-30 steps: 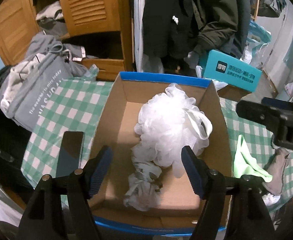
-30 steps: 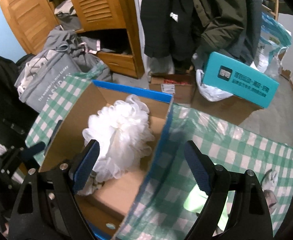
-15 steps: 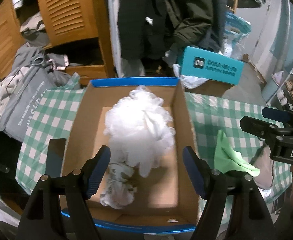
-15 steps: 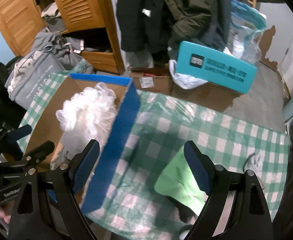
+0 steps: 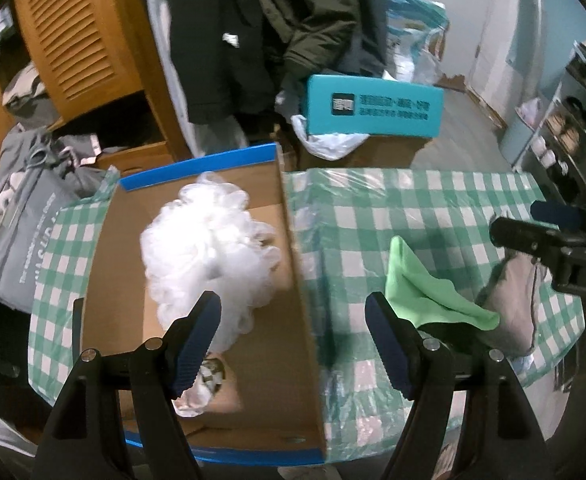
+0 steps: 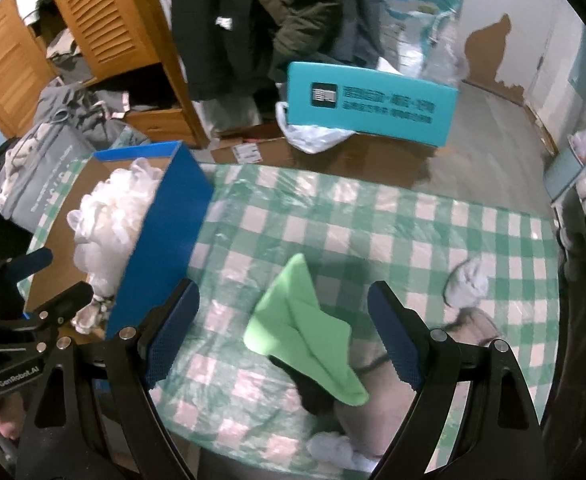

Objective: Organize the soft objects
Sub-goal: 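Withdraw both grippers from the box toward the green cloth and grey mitt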

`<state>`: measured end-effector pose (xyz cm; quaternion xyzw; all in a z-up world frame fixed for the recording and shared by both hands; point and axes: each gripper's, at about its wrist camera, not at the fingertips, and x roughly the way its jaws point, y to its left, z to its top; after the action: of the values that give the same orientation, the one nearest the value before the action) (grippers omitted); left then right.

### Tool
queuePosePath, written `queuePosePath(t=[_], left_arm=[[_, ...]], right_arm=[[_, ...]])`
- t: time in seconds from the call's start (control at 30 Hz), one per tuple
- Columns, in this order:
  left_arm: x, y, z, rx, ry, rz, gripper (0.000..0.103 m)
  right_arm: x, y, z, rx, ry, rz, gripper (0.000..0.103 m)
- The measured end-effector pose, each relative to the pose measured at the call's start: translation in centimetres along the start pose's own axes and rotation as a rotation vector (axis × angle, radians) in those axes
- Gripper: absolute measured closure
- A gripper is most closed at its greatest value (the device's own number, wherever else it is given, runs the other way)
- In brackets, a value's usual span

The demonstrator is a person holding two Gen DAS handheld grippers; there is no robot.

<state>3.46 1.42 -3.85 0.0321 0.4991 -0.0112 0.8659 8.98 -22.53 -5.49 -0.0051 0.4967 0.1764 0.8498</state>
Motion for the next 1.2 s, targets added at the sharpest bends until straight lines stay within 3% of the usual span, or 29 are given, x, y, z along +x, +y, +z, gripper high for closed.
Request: queuePosePath(t=[0.57, 1.2], left_arm=[[2.9, -6.6, 0.2, 0.135, 0.068, -0.032, 0.027], [8.2, -11.1, 0.9, 0.158, 0.183, -0.075, 0.027]], right_arm=[[-0.5, -7.8, -3.4, 0.113, 0.018, -0.055, 0.017], [1.7, -15.3, -7.7, 0.249, 0.099, -0.123, 0.017]])
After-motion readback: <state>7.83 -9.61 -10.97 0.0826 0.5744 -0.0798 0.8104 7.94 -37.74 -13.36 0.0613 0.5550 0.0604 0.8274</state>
